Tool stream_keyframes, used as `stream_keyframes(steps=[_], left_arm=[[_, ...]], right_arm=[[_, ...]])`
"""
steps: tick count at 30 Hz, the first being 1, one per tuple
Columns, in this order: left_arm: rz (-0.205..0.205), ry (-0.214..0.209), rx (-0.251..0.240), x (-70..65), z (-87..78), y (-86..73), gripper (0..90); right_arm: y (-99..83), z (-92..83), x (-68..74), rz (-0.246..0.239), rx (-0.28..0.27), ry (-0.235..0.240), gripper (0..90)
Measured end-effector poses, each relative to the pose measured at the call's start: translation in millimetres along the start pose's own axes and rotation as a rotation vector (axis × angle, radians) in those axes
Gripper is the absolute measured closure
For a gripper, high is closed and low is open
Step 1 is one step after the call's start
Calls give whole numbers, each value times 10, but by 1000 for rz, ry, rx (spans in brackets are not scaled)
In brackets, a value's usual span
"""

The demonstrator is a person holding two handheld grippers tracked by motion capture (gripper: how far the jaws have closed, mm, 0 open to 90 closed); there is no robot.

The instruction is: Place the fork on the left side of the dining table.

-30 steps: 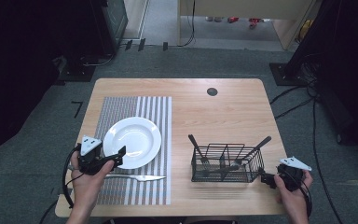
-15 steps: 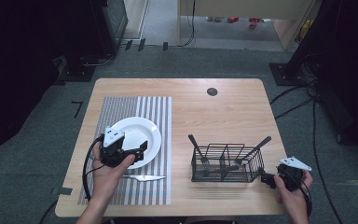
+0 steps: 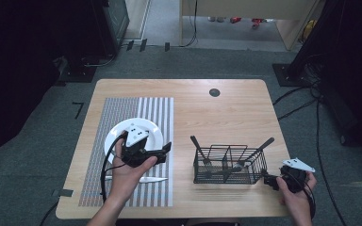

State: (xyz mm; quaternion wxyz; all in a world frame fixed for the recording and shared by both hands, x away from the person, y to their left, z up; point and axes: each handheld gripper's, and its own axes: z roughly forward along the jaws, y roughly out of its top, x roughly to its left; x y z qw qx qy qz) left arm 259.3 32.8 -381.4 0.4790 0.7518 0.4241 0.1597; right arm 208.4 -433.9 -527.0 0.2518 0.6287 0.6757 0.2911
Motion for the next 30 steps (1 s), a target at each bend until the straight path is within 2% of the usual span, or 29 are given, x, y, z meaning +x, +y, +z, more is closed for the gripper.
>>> stream_keyframes(steps=[1,4,5,8,14,16,17,19,20,22,23,24,26,28,30], left_arm=[[0,0,0,0,0,0,139],[9,-42,2,-80,58,19,142],[14,-70,10,-136,92,29,143],[19,-94,15,-187,124,39,149],[37,-114,20,-318,217,64,177],[37,-112,15,-332,225,66,239],[39,-110,11,-351,240,72,239],[49,-131,2,-376,272,84,306],[51,-142,3,-381,287,89,400],[52,-174,8,-385,324,109,433],[56,-189,10,-399,352,128,515],[56,-189,10,-399,352,128,539],[57,-215,15,-416,380,148,559],[57,-225,21,-429,412,164,655],[54,-230,25,-434,440,174,707]], right_arm=[[0,0,0,0,0,0,3],[2,1,2,1,1,2,3],[3,2,2,-1,1,4,3],[3,2,2,0,1,4,3],[4,2,2,-1,2,5,3],[4,3,2,-1,2,6,3],[4,3,2,-1,2,6,3],[4,3,1,-2,2,6,3],[3,3,0,-7,0,8,4],[4,4,0,-10,-1,9,3],[3,3,2,-10,1,11,3],[3,3,2,-12,1,12,3],[3,3,4,-11,1,13,4],[3,4,4,-14,-1,14,4],[3,3,5,-13,0,14,4]])
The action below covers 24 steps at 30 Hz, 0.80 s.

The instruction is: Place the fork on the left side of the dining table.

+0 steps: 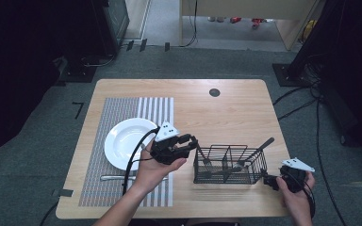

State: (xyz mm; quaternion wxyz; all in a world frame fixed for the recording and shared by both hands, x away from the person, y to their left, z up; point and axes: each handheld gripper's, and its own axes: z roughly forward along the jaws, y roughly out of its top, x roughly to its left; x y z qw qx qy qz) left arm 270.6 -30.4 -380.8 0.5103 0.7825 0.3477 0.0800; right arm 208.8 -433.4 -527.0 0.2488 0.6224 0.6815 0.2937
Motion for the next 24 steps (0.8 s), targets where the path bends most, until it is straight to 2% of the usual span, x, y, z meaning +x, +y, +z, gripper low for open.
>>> stream_keyframes(steps=[1,2,4,5,6,8,10,13,14,17,21,23,24], left_arm=[[-4,-7,1,1,15,4,707],[1,-18,4,5,21,8,789],[3,-36,3,12,32,13,805],[-6,-57,3,24,33,19,818],[-8,-97,-5,36,31,27,865],[2,-97,-7,29,30,30,881],[18,-121,-11,14,35,36,887],[58,-117,-26,-40,29,53,890],[103,-86,-44,-98,8,81,891],[126,-89,-68,-152,-40,134,892],[135,-96,-88,-183,-94,187,892],[123,-105,-93,-193,-129,217,892],[113,-113,-115,-197,-175,246,893]], right_arm=[[0,1,0,0,-1,1,4],[0,0,2,1,0,1,4],[0,0,1,1,0,1,4],[0,1,1,0,-1,2,4],[0,0,1,-1,-1,2,4],[0,1,0,-2,-1,2,4],[0,1,0,-3,-1,2,4],[0,0,0,-3,-1,3,4],[0,0,1,-4,-1,4,4],[0,1,2,-3,-1,4,4],[1,0,2,-3,0,5,4],[0,0,2,-3,-1,5,4],[1,0,2,-3,-1,5,4]])
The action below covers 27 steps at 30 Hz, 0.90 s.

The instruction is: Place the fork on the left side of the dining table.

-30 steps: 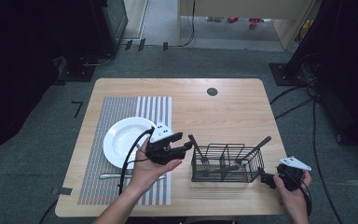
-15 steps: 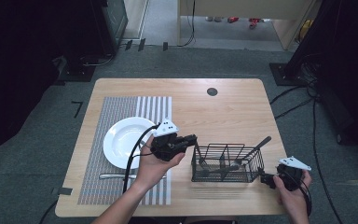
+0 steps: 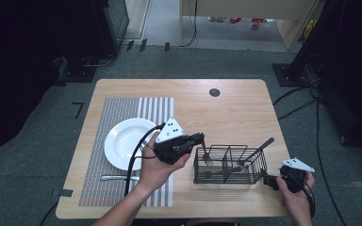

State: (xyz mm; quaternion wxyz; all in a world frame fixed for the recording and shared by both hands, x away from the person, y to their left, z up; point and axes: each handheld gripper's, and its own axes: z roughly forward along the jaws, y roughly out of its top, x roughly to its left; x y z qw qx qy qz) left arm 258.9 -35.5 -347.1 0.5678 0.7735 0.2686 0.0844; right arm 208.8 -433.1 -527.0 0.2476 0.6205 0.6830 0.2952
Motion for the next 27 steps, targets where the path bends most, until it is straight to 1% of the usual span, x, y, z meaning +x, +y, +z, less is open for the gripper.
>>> stream_keyframes(steps=[1,2,3,6,7,8,9,10,11,14,17,18,19,20,23,24,25,26,27], left_arm=[[0,0,0,0,0,0,892],[-5,-2,-21,-2,-43,36,893],[-5,-2,-21,-2,-43,36,893],[-20,-5,-55,11,-119,88,893],[-26,-11,-66,21,-143,105,893],[-46,-24,-85,46,-194,137,893],[-46,-24,-85,46,-194,137,893],[-61,-34,-105,75,-246,166,893],[-70,-34,-107,89,-271,181,893],[-93,-8,-119,137,-343,213,893],[-115,-10,-131,182,-383,227,892],[-126,1,-139,208,-408,232,893],[-127,9,-144,221,-423,235,893],[-128,15,-152,266,-456,239,892],[-145,19,-162,341,-495,235,892],[-145,19,-162,341,-495,235,892],[-148,24,-170,378,-506,228,892],[-154,31,-171,411,-514,222,892],[-169,29,-176,441,-520,218,892]], right_arm=[[0,0,0,0,0,0,4],[0,1,0,-1,0,-1,4],[0,1,0,-1,0,-1,4],[0,1,-1,-1,0,-1,4],[0,0,-1,-2,0,-1,4],[0,0,-1,-2,0,-1,4],[0,0,-1,-2,0,-1,4],[0,0,-1,-3,0,-1,4],[0,0,-1,-2,1,-1,4],[-1,1,0,-1,0,-1,4],[0,1,0,-1,0,-1,4],[-1,1,0,-1,0,-1,4],[-1,0,0,-1,0,-1,4],[-1,0,0,0,1,-1,4],[-1,0,0,0,1,-1,4],[-1,0,0,0,1,-1,4],[-1,-1,0,0,1,-1,4],[-1,0,0,-2,0,-1,4],[-1,0,0,-2,0,-1,4]])
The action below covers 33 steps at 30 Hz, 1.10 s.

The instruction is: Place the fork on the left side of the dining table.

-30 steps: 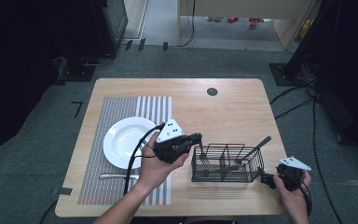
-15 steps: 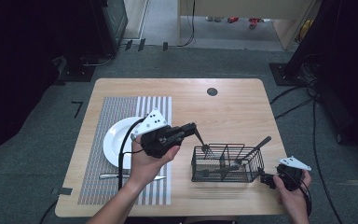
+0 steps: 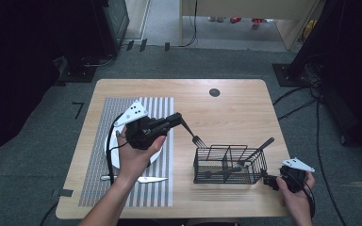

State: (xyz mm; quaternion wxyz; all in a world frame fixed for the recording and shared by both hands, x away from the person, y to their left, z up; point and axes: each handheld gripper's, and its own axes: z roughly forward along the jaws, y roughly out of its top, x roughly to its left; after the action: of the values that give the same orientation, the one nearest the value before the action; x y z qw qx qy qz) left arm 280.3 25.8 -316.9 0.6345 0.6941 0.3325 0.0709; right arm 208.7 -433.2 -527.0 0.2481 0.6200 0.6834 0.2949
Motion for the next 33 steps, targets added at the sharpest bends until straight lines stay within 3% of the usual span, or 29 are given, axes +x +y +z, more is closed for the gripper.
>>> stream_keyframes(steps=[5,14,20,21,22,23,24,31,32,33], left_arm=[[-89,-10,-34,253,-46,-2,893],[-104,26,-56,417,-95,-3,892],[-129,74,-77,627,-89,-44,892],[-156,87,-96,727,-80,-71,892],[-156,87,-96,727,-80,-71,892],[-192,105,-117,836,-77,-102,892],[-192,105,-117,836,-77,-102,892],[-283,177,-158,1242,-60,-251,892],[-308,189,-169,1298,-63,-274,891],[-364,200,-179,1415,-72,-310,891]], right_arm=[[0,-1,1,2,0,0,4],[0,-1,1,2,1,0,4],[0,-1,1,2,0,0,4],[0,-1,1,2,0,0,4],[0,-1,1,2,0,0,4],[0,-1,1,1,1,0,4],[0,-1,1,1,1,0,4],[0,-1,0,0,1,0,4],[0,-1,0,0,1,0,4],[1,-1,0,0,1,0,4]])
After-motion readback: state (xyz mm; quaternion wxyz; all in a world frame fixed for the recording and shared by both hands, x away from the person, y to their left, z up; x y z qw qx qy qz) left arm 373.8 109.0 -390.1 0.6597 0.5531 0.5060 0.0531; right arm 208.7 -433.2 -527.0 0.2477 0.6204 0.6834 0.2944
